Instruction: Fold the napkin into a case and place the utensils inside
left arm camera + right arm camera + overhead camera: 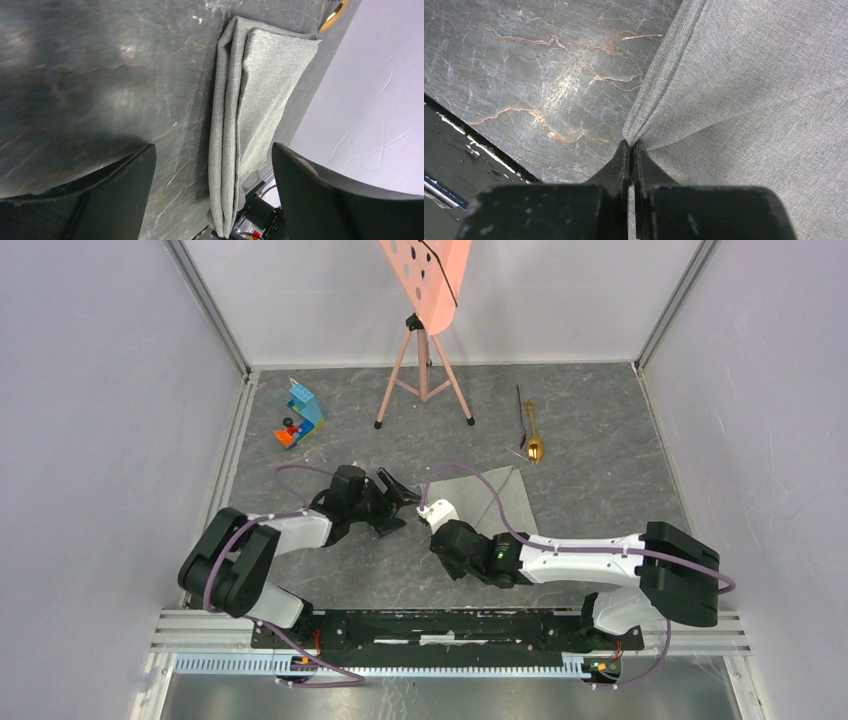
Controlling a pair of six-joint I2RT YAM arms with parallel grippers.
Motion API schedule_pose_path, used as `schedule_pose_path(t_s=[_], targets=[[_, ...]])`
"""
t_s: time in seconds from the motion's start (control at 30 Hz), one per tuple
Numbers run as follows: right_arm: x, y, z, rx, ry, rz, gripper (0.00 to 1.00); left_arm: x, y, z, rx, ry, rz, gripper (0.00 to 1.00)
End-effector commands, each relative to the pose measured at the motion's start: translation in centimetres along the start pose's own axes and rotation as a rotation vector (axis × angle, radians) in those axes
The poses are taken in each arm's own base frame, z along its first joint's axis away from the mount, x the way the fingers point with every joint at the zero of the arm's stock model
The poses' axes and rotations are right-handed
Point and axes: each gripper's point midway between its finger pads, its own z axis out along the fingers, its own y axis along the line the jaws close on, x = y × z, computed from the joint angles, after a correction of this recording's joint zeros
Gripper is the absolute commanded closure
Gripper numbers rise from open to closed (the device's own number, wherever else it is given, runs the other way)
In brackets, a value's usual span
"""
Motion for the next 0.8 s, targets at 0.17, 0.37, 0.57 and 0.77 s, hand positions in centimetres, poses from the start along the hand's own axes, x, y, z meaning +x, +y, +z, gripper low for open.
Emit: schedule_pose_path(t_s=[0.17,0.37,0.57,0.77], targets=[[-2.1,-0.3,-0.9,-0.042,-0.092,0.048,1.00,-0.1,-3.0,5.0,0.169,-0.054,-0.145,0.31],[-2.6,-0.5,-1.3,-0.049,-0.111,0.049,1.00,0.0,-1.3,6.8,0.126,-0.095,-0.163,0.45],[-2.5,0.3,-1.3,-0.094,-0.107,0.031,1.00,-1.3,-1.0,6.4,0.081,-0.144,-0.108,0.80],[-3.1,5.1,-1.4,-0.255,-0.119,-0.043,1.00,-3.3,-0.6,1.7,-0.042,-0.156,-0.008,0.98]])
